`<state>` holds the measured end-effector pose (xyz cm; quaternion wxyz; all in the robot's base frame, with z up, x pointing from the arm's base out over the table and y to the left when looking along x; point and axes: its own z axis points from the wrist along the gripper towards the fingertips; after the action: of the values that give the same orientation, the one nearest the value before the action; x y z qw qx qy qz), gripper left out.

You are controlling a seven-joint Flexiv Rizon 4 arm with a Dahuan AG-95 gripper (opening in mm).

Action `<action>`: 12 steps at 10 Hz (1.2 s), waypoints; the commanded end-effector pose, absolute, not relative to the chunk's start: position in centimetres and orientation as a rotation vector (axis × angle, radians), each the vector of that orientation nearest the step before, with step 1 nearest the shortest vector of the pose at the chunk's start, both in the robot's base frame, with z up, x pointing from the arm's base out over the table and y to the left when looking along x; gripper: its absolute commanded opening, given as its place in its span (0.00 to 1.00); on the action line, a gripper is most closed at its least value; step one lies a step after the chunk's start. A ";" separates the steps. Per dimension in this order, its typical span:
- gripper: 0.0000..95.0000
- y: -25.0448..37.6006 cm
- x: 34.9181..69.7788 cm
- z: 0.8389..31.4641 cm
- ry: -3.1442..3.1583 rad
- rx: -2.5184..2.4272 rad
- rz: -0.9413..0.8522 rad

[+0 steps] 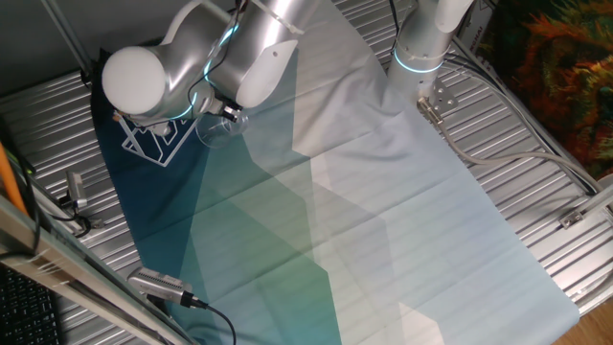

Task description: Put the cup on the cup rack

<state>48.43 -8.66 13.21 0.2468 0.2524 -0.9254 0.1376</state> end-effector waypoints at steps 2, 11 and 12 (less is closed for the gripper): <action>0.00 -8.8 48.4 12.6 -2.498 0.679 0.390; 0.00 -8.8 48.4 12.6 -2.561 0.785 0.283; 0.00 -8.8 48.4 12.6 -2.517 0.732 0.405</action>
<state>48.28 -8.80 13.26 0.2168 0.2858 -0.9265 0.1133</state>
